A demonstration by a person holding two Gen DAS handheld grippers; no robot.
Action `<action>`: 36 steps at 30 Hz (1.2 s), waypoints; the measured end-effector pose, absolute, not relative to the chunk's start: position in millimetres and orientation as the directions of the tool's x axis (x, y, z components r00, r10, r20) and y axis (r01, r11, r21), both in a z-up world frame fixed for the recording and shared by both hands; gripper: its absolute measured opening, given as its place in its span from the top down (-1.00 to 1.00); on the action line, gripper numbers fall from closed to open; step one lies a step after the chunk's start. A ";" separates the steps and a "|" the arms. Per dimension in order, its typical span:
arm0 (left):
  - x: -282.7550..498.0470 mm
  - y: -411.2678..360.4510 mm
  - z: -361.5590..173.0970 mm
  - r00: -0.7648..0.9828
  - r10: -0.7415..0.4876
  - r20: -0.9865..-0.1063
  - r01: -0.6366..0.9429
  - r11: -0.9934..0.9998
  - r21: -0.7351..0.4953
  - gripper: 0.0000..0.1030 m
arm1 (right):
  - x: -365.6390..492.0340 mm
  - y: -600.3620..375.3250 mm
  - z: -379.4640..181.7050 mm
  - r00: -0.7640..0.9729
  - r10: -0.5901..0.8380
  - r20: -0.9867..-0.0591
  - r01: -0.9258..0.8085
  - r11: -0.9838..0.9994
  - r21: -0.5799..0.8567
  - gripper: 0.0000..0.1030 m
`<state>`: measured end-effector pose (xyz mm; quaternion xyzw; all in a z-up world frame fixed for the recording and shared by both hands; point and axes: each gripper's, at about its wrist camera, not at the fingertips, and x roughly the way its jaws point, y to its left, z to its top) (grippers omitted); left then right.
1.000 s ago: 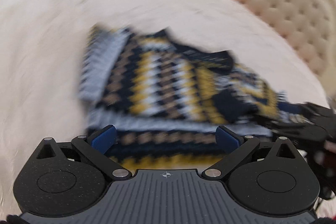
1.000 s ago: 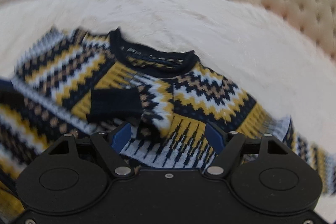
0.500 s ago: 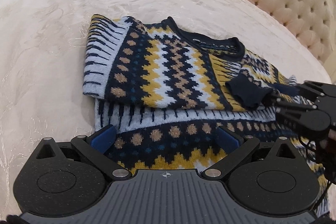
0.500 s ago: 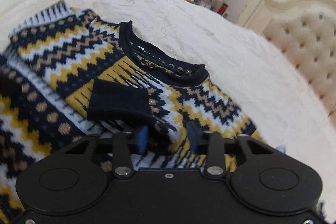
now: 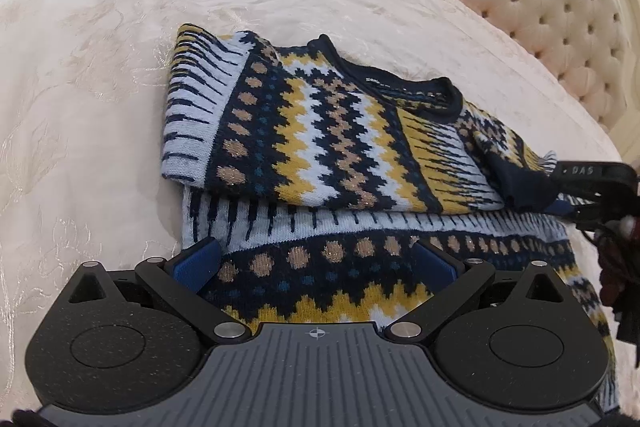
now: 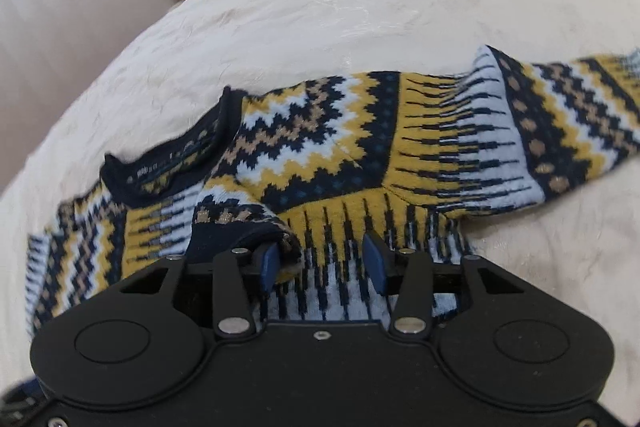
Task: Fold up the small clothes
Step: 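Move the right gripper along the other sleeve toward its navy cuff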
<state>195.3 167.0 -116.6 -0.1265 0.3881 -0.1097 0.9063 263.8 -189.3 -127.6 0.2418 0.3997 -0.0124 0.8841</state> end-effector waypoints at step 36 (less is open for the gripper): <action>159.6 156.2 -105.5 0.758 -0.240 -0.606 0.094 0.960 -0.263 -0.96 | 225.7 -288.8 -105.9 0.749 -0.004 -0.662 0.501 0.657 0.563 -0.20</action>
